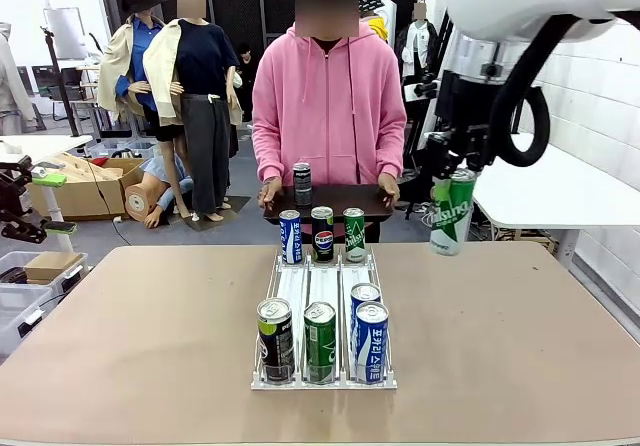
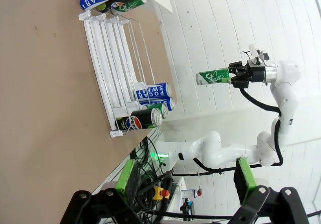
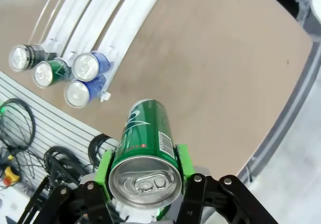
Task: Retrieve and hand over the desired beverage to the person.
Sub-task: Pick up another can of the same type that the person held from the Automatic Can Dispenser, then place the picked can on the Handle tray extended by the person.
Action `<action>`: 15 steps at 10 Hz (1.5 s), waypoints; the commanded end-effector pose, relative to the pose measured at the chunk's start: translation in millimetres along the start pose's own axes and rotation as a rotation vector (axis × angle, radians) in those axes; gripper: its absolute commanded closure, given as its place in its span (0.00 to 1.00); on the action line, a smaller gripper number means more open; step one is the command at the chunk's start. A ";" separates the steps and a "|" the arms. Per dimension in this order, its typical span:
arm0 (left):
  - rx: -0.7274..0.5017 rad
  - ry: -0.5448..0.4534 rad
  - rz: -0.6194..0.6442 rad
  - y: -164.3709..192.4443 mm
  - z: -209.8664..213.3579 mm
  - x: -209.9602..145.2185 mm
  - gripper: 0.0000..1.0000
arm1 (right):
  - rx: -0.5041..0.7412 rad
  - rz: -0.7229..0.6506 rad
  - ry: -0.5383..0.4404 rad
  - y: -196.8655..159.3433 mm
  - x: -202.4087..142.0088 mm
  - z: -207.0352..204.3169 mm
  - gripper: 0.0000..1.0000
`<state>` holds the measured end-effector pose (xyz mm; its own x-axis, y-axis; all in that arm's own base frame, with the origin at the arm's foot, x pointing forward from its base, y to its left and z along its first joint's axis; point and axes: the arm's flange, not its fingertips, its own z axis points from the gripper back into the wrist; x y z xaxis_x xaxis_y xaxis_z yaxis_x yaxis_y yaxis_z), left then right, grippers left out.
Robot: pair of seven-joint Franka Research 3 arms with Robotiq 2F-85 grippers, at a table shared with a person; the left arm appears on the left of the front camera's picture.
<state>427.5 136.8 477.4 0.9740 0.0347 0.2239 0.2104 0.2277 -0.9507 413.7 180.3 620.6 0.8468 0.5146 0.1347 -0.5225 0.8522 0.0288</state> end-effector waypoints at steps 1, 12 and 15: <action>0.002 -0.007 -0.004 -2.4 -0.2 -2.4 0.00 | 0.033 0.017 -0.058 -14.3 -18.0 2.8 0.77; 0.002 -0.007 -0.004 -2.4 -0.2 -2.4 0.00 | 0.014 0.013 -0.029 -36.4 -35.1 10.2 0.77; 0.002 -0.007 -0.004 -2.4 -0.2 -2.4 0.00 | 0.014 0.013 -0.029 -36.4 -35.1 10.2 0.77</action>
<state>427.5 136.8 477.4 0.9740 0.0346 0.2239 0.2105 0.2278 -0.9507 401.4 130.6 622.2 0.8340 0.5286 0.1580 -0.5404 0.8404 0.0408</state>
